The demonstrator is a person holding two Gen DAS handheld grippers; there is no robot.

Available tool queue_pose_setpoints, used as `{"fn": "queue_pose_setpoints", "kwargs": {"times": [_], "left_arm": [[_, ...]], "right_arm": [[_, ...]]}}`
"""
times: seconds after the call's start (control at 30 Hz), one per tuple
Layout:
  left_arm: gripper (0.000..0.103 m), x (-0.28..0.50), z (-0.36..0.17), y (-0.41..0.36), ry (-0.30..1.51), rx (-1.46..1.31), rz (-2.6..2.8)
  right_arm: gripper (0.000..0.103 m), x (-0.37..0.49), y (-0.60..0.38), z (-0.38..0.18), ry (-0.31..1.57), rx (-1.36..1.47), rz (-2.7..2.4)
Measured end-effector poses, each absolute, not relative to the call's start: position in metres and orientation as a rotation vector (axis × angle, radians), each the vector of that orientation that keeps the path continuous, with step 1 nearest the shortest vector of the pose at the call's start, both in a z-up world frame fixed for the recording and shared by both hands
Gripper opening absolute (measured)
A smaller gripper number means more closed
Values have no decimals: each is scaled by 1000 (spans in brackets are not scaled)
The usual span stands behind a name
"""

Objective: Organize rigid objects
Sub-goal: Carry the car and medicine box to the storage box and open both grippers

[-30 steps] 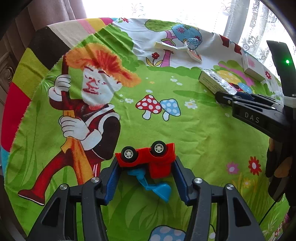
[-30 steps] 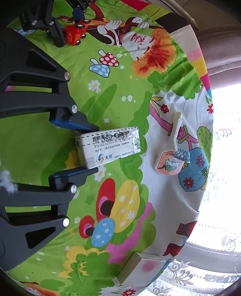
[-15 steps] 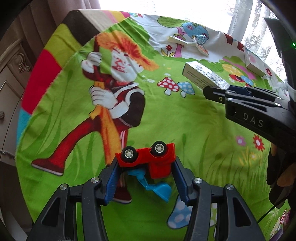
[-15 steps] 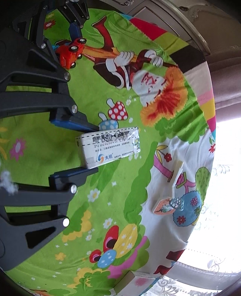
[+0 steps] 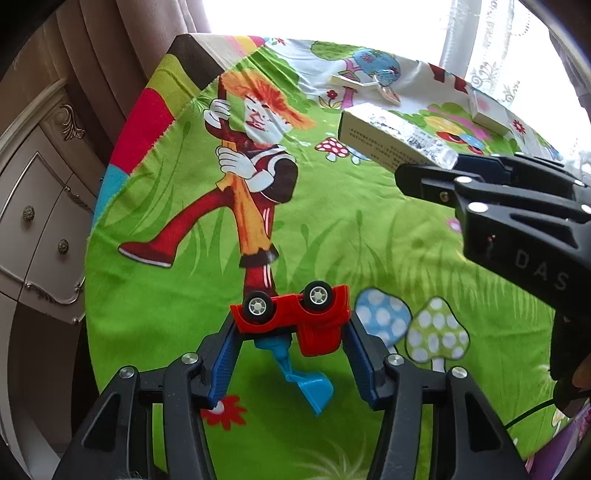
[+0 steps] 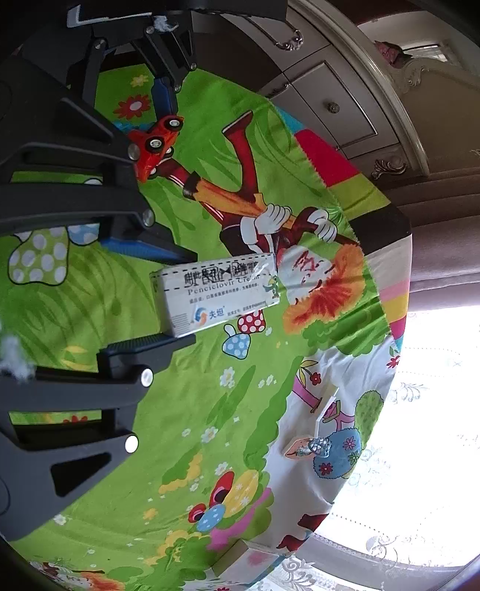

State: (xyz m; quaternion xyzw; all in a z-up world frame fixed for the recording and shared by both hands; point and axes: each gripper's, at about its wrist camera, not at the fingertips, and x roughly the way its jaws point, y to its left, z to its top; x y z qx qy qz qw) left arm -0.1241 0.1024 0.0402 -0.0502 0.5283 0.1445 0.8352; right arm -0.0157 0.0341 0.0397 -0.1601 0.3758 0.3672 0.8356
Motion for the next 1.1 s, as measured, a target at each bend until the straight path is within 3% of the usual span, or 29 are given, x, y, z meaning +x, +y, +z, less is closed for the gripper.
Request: {"fn": "queue_pose_setpoints", "kwargs": {"times": [0.53, 1.1], "left_arm": [[55, -156, 62, 20, 1102, 22, 167], [55, -171, 62, -103, 1152, 214, -83]], "right_arm": [[40, -87, -62, 67, 746, -287, 682], [41, -159, -219, 51, 821, -188, 446]]}}
